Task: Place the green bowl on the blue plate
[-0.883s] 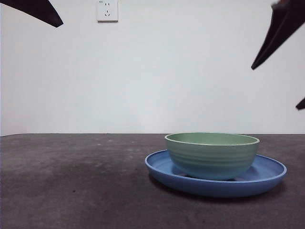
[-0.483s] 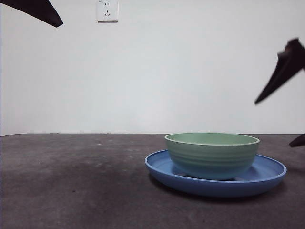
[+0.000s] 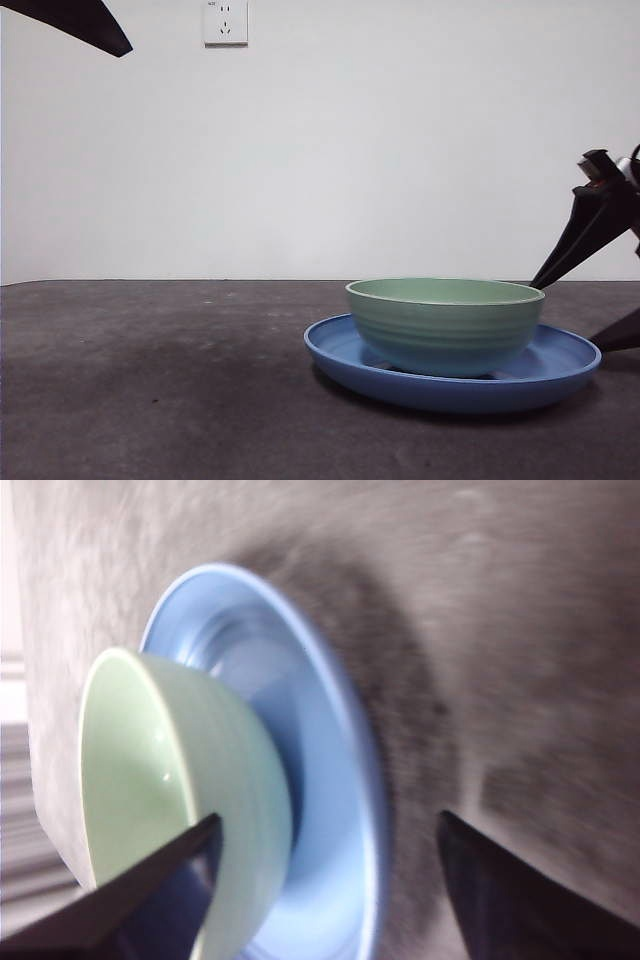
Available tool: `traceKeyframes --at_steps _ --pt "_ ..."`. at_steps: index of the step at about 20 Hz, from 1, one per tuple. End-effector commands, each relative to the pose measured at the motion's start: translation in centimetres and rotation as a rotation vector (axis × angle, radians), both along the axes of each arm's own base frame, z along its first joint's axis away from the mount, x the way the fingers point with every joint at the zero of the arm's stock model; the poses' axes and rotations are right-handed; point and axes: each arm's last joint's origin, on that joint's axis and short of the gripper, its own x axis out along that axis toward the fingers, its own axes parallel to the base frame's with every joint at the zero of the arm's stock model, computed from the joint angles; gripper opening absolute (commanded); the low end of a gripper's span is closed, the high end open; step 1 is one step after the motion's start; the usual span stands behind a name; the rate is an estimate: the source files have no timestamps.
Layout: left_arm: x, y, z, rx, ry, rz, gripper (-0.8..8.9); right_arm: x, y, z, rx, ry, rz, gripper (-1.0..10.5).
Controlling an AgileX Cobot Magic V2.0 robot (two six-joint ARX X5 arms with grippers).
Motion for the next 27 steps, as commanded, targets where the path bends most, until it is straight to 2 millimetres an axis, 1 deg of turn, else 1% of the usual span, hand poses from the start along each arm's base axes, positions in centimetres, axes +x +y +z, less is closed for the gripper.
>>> traceKeyframes --at_steps 1,3,5,8,10,14,19,22,24,26,27 --pt "0.0 -0.2 0.5 -0.012 -0.021 -0.017 6.29 0.6 0.6 -0.4 -0.016 -0.027 0.040 3.0" --pt "0.0 -0.2 0.5 -0.012 -0.021 -0.017 6.29 0.7 1.0 -0.8 -0.033 -0.017 0.050 2.7" --pt "0.0 -0.2 0.5 -0.012 -0.021 -0.017 6.29 0.8 1.3 -1.1 -0.036 -0.015 0.059 2.5" --pt "0.0 -0.2 0.5 -0.012 -0.021 -0.017 6.29 0.9 1.4 -1.2 -0.081 -0.013 0.048 1.6" --pt "0.0 -0.2 0.5 -0.013 -0.022 -0.017 6.30 0.8 1.5 -1.3 -0.106 -0.003 0.041 1.6" --pt "0.1 -0.2 0.6 -0.018 -0.028 -0.017 6.29 0.8 2.0 -1.4 -0.120 0.004 0.049 0.1" --pt "0.1 -0.2 0.6 -0.020 -0.031 -0.017 6.29 1.0 2.1 -1.3 -0.137 0.008 0.037 0.1" --pt "0.1 -0.2 0.6 -0.021 -0.032 -0.017 6.29 2.0 2.2 0.1 -0.130 0.006 0.029 0.1" --pt "0.1 -0.3 0.6 -0.024 -0.035 -0.017 6.29 2.9 2.7 1.5 -0.143 -0.003 0.040 0.1" --pt "0.1 -0.3 0.7 -0.026 -0.037 -0.017 6.30 3.7 3.8 3.0 -0.154 -0.024 0.062 0.1" --pt "0.1 -0.3 0.7 -0.026 -0.038 -0.017 6.29 4.1 4.6 3.8 -0.171 -0.034 0.072 0.1"
